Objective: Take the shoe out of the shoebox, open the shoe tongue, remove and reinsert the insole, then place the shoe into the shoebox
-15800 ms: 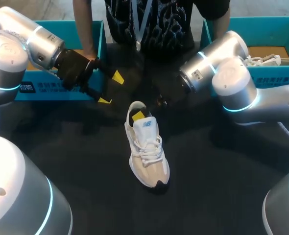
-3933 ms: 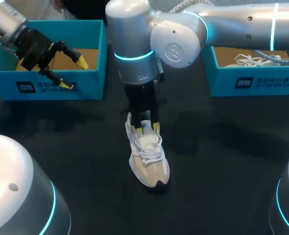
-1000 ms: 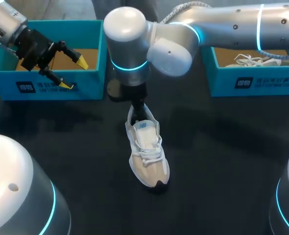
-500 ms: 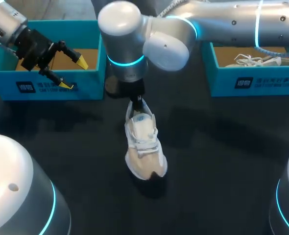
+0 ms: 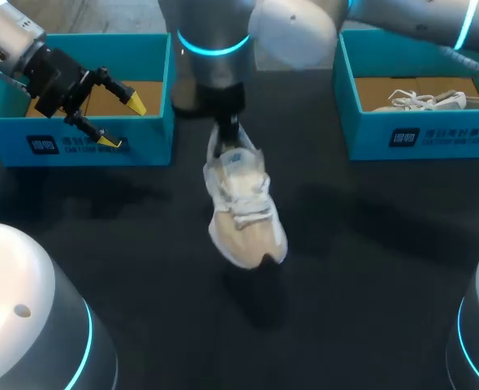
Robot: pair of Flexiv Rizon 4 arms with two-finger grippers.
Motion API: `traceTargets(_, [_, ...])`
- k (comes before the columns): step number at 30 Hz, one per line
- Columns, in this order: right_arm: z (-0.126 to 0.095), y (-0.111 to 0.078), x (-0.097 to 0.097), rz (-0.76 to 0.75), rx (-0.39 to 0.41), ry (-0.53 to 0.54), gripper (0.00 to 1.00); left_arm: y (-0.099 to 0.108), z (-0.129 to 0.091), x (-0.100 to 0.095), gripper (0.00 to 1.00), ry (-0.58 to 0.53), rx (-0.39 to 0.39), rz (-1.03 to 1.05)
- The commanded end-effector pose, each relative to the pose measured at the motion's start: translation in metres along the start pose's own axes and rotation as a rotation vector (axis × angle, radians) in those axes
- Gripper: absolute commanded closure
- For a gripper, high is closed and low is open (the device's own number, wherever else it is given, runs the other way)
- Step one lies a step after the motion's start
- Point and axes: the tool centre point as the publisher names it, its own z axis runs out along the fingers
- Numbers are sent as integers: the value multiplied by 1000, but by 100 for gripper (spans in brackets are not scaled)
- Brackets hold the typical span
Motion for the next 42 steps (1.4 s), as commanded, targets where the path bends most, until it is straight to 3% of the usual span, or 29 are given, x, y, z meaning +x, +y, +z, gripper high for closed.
traceTargets(1, [-58, -13, -2, 3, -20, -15, 100, 0, 0, 0, 0, 2, 0, 0])
traceTargets(6, [-84, -13, -12, 0, -20, -51, 100, 0, 0, 0, 0, 2, 0, 0])
traceTargets(36, [-84, -13, -12, 0, -20, -51, 100, 0, 0, 0, 0, 2, 0, 0])
traceTargets(42, [-80, -46, -35, -15, 5, -85, 100, 0, 0, 0, 0, 2, 0, 0])
